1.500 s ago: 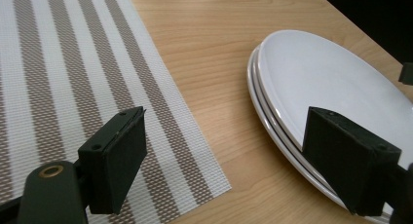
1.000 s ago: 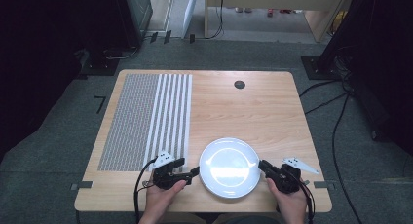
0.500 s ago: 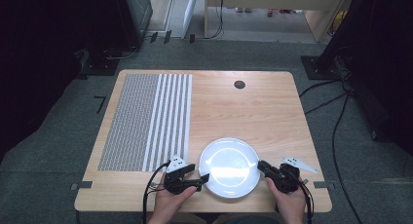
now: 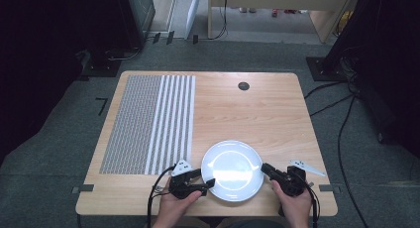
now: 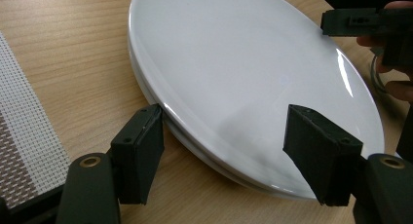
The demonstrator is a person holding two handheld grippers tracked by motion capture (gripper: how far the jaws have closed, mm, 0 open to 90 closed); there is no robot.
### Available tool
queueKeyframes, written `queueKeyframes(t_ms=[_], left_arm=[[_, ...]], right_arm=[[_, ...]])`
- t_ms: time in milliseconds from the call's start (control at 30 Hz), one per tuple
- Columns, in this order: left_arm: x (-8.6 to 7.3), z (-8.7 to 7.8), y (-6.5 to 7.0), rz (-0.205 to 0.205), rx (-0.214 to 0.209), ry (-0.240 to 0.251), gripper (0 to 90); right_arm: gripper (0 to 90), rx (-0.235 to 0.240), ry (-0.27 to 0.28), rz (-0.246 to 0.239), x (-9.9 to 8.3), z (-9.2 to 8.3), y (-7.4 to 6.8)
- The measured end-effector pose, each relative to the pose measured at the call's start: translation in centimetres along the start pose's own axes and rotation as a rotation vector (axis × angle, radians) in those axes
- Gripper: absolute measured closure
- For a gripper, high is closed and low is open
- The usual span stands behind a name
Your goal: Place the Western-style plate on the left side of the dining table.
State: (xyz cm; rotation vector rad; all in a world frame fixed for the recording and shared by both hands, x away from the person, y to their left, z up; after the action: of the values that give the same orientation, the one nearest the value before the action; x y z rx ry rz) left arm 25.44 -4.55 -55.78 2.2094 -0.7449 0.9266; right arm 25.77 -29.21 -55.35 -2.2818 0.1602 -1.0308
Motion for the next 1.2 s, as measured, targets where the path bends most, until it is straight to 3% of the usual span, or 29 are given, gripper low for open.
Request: queueKeyframes(t_ms=[333,700,900,967,1033,1067,1200], left_arm=[[0.0,0.0,0.0,0.002,0.004,-0.003,32.8],[-0.1,-0.1,-0.3,-0.004,0.011,-0.009,33.1],[0.1,-0.6,-0.8,-0.015,0.030,0.002,37.6],[0.3,-0.9,-1.2,-0.024,0.044,0.010,38.8],[0.6,-1.5,-1.5,-0.035,0.033,0.026,44.0],[0.6,-1.5,-1.5,-0.035,0.033,0.026,44.7],[0.7,-1.8,-2.1,-0.042,0.068,0.023,50.1]], right_arm=[[82.0,0.008,-0.005,-0.024,-0.2,0.1,-0.3],[81.7,0.049,-0.031,-0.030,-0.7,0.6,-1.0],[81.7,0.074,-0.046,-0.029,-1.0,0.7,-1.4],[81.6,0.095,-0.047,-0.026,-1.0,0.7,-1.6],[79.9,0.183,-0.061,0.006,-1.2,0.8,-2.5],[79.8,0.196,-0.070,0.005,-1.3,0.9,-2.8],[79.5,0.163,-0.093,-0.036,-2.0,1.7,-3.0]])
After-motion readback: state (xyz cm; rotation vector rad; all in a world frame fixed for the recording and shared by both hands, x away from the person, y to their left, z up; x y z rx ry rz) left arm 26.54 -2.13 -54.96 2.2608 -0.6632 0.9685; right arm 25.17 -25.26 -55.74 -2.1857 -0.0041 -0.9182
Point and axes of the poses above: each handheld gripper's, and its own axes: z roughly forward along the jaws, x roughly out of its top, y roughly to its right, the point moved 8 cm from there along z, roughly forward along the jaws, and after that the axes turned 5 degrees about z, right-handed, at the moved point
